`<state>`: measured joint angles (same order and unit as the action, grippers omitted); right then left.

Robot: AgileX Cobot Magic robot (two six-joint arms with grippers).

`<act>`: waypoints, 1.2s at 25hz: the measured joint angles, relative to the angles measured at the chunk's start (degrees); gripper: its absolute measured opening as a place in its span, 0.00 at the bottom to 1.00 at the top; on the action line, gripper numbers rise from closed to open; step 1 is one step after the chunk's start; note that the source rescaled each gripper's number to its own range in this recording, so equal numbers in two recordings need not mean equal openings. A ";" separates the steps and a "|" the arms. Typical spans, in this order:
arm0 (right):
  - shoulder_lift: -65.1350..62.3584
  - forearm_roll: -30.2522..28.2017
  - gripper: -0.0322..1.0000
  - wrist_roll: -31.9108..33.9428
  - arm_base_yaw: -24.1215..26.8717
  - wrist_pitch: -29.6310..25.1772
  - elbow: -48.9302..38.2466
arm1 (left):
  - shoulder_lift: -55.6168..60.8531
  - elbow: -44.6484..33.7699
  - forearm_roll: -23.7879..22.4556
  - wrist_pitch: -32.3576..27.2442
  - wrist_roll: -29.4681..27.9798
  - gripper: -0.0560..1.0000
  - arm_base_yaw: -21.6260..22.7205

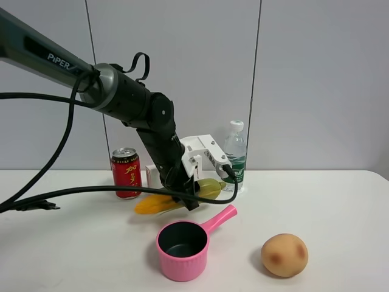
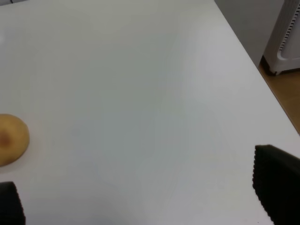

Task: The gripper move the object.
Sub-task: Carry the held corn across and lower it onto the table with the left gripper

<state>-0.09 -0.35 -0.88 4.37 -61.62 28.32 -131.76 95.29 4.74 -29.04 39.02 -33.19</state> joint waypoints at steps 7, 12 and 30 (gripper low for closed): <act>0.00 0.00 1.00 0.00 0.00 0.00 0.00 | -1.86 0.07 0.00 2.61 0.15 0.09 0.00; 0.00 0.00 1.00 0.00 0.00 0.00 0.00 | -2.16 0.07 0.00 3.62 0.15 0.09 0.00; 0.00 0.00 1.00 0.00 0.00 0.00 0.00 | -2.20 0.07 0.00 3.13 -4.42 0.98 0.00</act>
<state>-0.09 -0.35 -0.88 4.37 -61.62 28.32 -133.96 95.36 4.73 -25.91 34.60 -33.19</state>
